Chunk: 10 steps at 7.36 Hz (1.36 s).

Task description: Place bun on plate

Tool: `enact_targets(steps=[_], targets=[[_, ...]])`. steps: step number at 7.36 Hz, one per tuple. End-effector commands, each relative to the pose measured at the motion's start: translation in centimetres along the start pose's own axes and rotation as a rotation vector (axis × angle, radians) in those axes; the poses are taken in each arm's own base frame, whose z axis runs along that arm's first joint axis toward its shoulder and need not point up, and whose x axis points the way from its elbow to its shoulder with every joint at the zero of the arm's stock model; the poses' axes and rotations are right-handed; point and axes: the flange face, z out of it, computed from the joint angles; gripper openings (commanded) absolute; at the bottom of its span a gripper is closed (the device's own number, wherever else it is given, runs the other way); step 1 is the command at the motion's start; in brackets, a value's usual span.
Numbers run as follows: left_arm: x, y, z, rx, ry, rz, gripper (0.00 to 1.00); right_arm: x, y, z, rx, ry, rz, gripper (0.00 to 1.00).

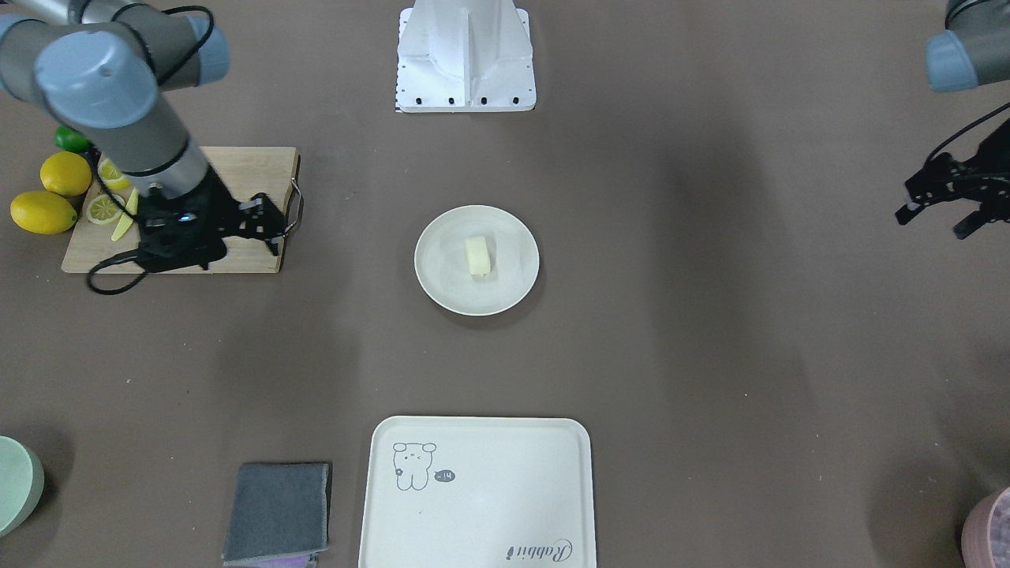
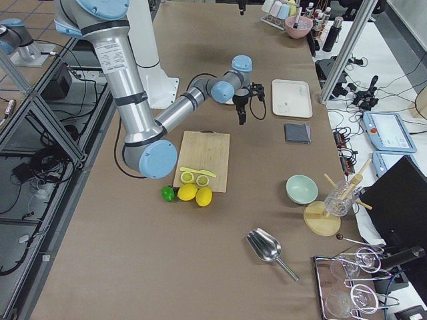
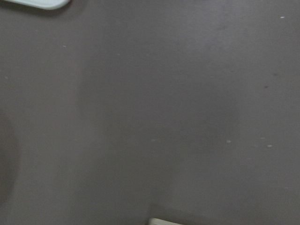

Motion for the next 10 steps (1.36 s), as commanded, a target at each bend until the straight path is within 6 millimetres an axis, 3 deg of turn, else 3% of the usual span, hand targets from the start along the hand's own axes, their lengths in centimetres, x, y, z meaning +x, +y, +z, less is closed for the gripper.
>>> enact_targets(steps=[1,2,3,4,5,7,10], targets=[[-8.3,6.6,-2.1,-0.022,0.001,-0.001,0.98,16.8,2.5,-2.6,-0.041,0.03,-0.126,0.99],[-9.6,9.1,-2.6,-0.036,0.034,-0.028,0.98,23.9,3.4,-4.0,-0.043,0.048,-0.169,0.99],[-11.3,13.0,-2.4,-0.058,0.008,-0.074,0.98,29.8,5.1,-4.2,-0.062,0.061,-0.223,1.0],[-11.6,14.6,-4.1,0.003,-0.21,-0.038,0.98,34.1,5.8,-3.5,-0.083,0.074,-0.257,0.99],[-12.1,15.0,-3.7,-0.018,-0.211,-0.055,0.98,36.9,6.6,-3.2,-0.097,0.08,-0.26,1.0],[-10.3,13.5,-3.3,-0.104,0.007,-0.15,0.98,39.7,9.3,-3.7,-0.1,0.083,-0.236,1.0],[-10.1,13.0,-3.5,-0.089,-0.009,-0.123,0.98,41.0,10.9,-3.6,-0.108,0.086,-0.214,1.0]])
